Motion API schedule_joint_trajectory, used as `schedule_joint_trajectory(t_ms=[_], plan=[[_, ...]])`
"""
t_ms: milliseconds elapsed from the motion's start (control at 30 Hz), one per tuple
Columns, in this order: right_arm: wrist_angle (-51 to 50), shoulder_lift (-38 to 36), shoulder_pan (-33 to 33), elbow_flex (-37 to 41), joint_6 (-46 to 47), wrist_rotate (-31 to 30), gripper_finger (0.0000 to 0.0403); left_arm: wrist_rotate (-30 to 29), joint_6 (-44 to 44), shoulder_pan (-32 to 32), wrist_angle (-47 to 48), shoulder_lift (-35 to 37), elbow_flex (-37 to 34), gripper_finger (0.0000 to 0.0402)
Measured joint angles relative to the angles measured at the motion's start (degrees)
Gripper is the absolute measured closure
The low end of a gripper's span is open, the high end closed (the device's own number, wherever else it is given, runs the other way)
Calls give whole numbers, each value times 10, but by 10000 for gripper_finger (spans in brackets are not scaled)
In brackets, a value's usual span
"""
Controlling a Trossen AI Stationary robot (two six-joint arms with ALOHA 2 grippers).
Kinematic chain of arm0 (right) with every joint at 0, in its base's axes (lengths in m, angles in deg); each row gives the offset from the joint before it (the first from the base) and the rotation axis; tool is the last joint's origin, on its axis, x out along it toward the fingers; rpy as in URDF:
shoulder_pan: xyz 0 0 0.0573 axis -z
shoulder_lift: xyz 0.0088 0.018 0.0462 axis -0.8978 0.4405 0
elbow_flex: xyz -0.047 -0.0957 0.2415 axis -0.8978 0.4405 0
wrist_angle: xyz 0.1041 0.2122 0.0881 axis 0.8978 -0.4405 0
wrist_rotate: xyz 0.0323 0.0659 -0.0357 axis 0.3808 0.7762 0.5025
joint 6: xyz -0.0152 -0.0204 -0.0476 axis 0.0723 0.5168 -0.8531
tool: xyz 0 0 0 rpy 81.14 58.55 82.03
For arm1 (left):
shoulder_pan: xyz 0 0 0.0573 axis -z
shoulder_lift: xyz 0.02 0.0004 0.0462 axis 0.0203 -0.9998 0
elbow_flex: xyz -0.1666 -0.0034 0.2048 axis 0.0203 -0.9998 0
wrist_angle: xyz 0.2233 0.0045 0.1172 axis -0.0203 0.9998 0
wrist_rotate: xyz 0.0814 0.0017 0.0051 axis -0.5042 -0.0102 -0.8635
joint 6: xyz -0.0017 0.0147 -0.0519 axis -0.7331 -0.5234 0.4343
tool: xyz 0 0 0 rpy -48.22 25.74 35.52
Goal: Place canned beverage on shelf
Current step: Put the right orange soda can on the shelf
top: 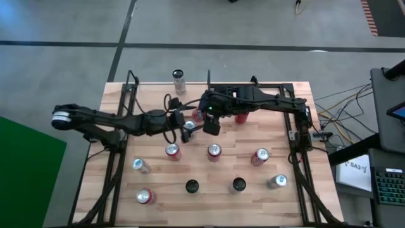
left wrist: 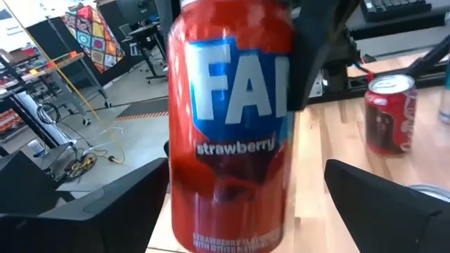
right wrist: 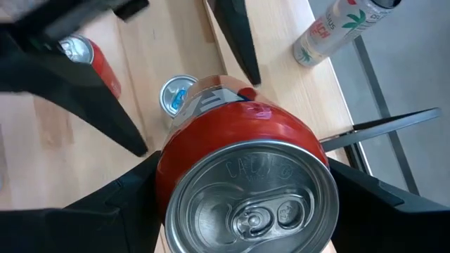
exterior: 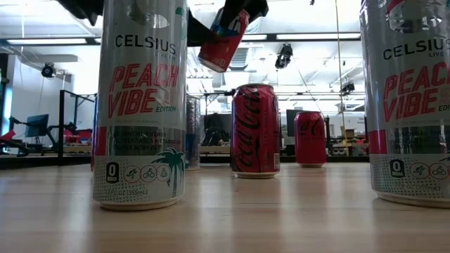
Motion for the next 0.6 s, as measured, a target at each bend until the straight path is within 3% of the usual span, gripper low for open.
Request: schedule_joint_trajectory(t_ms=[333, 600], plan=[[4, -2, -5, 0, 0, 5, 115, -1, -8, -7, -54, -59, 22, 46], [-2, -2, -5, 0, -1, 7, 115, -4, -15, -7, -58, -72, 26, 119]])
